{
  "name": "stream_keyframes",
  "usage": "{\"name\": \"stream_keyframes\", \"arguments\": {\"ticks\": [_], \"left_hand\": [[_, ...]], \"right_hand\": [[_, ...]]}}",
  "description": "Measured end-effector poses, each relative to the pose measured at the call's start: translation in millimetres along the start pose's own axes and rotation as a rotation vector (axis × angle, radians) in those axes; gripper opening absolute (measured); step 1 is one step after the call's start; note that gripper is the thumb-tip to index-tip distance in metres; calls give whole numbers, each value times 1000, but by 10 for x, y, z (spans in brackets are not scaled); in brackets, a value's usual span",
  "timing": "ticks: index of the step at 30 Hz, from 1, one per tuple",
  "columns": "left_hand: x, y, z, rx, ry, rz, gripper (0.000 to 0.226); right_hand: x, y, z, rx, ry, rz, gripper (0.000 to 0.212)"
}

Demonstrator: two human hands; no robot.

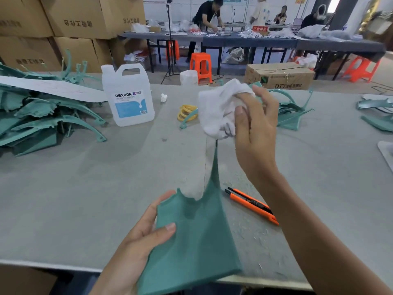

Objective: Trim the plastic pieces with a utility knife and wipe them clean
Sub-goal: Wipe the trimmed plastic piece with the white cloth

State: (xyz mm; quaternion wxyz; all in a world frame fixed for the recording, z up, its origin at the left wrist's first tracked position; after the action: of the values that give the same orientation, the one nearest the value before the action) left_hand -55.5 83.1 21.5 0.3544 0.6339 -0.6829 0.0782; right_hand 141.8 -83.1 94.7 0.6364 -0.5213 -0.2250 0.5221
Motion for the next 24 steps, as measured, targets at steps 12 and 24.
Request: {"name": "stream_keyframes", "arguments": {"ticks": [12, 24], "left_hand": [[-47, -860, -737, 388, 1, -380, 47], [-343, -1146, -702, 404, -190, -664, 26]], "right_hand": [[141, 578, -54, 641, -733, 821, 16], [-349, 598, -1266, 489, 700, 1112, 58]]}}
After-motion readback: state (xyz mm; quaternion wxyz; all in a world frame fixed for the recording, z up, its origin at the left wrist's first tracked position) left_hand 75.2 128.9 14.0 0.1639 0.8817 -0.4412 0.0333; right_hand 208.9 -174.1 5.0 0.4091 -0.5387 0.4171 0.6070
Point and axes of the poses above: each hand's wrist, its own y-axis away from the middle knuckle, its own x-axis out of the palm, z = x × y, the point moved 2 cm from there along -y, towards the middle knuckle, and after that the axes turned 13 degrees about -x, right-handed, at the moved point
